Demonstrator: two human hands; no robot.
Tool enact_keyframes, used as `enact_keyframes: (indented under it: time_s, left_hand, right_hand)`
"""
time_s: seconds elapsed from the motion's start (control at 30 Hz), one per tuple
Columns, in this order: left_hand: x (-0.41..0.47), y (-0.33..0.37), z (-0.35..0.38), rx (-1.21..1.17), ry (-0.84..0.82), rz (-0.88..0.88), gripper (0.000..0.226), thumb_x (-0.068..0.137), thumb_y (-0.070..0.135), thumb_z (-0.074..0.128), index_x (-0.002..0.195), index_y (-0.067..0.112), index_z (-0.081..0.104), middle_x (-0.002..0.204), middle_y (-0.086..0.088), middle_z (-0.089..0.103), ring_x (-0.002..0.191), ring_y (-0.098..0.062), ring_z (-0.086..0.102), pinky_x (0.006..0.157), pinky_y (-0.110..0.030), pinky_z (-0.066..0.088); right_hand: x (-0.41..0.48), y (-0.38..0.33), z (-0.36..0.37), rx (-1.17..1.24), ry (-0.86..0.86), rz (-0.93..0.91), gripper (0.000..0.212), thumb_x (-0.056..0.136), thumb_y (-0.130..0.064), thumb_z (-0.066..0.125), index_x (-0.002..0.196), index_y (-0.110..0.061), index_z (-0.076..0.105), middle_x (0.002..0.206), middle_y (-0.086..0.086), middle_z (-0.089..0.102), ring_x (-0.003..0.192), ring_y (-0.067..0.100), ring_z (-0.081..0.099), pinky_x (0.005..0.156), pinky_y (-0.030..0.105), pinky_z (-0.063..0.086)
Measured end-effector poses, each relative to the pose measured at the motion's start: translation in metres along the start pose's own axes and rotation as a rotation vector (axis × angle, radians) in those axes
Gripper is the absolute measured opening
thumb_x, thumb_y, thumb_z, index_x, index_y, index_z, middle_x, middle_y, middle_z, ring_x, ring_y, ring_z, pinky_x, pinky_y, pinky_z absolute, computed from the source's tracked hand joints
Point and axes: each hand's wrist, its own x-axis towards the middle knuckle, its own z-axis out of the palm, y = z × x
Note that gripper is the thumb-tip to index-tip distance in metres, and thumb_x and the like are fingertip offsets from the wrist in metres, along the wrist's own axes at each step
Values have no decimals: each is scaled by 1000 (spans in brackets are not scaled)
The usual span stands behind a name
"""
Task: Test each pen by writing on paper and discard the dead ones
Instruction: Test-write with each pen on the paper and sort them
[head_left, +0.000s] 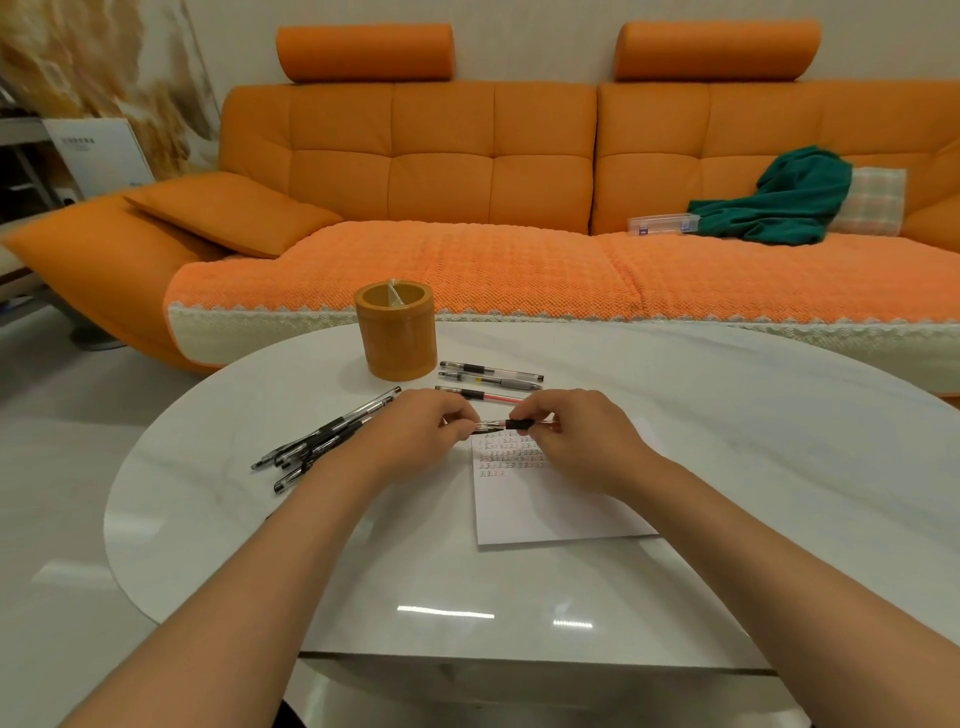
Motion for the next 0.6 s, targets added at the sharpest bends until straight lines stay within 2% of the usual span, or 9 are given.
enact_keyframes:
  time_s: [0.07,0.13,0.2,0.23,0.3,0.4,0.5,0.6]
  left_hand:
    - [-2,3,1,-10,-13,12,17,99,27,58,104,27,74,91,15,66,84,-7,61,68,-22,47]
    - [-3,8,3,-44,-32,7,17,98,27,59,95,26,76,87,12,69,82,-11,63,68,-28,50]
    - [-4,13,3,-119,-68,-3,20,96,28,60,85,24,77,82,7,73,78,-17,65,70,-37,53]
    - [-4,16,3,-171,-98,-9,20,95,28,61,84,23,78,81,6,74,75,-14,65,69,-35,54]
    - [-7,22,2,-253,-170,-16,18,93,28,64,87,22,80,80,7,75,68,-4,63,67,-26,50]
    - [-10,26,3,-324,-236,-39,15,90,28,68,87,24,82,83,2,76,70,-2,61,68,-24,46]
    - [-12,26,5,-348,-271,-57,16,88,29,68,86,24,82,89,-4,77,74,-6,61,69,-28,48]
    - [-13,28,5,-362,-265,-63,16,89,28,68,85,24,83,87,-4,78,69,0,63,68,-25,50]
  right_hand:
    - [0,0,1,15,-37,-19,31,94,-13,55,107,-37,71,103,-18,70,86,2,56,76,26,48]
    - [-1,-1,2,-14,-84,-47,31,94,-15,50,108,-35,70,99,-16,70,83,4,56,71,28,46]
    - [-3,-3,2,-136,-80,-123,27,92,-27,46,102,-33,70,90,-13,68,80,10,56,67,32,47]
    - [-4,-4,2,-213,-59,-179,26,89,-36,44,93,-32,69,81,-10,66,76,12,55,64,34,46]
    - [-6,-4,2,-360,-17,-265,39,83,-58,41,72,-27,61,64,-6,58,65,14,51,57,32,37]
    - [-8,-7,3,-545,60,-319,68,75,-82,34,52,-19,44,46,-1,41,48,15,36,50,31,18]
    - [-9,-8,6,-572,113,-319,71,74,-81,36,47,-15,34,40,1,27,44,17,24,48,30,15]
    - [-10,-10,10,-563,132,-293,65,71,-75,32,47,-14,31,39,2,20,45,17,19,47,30,16]
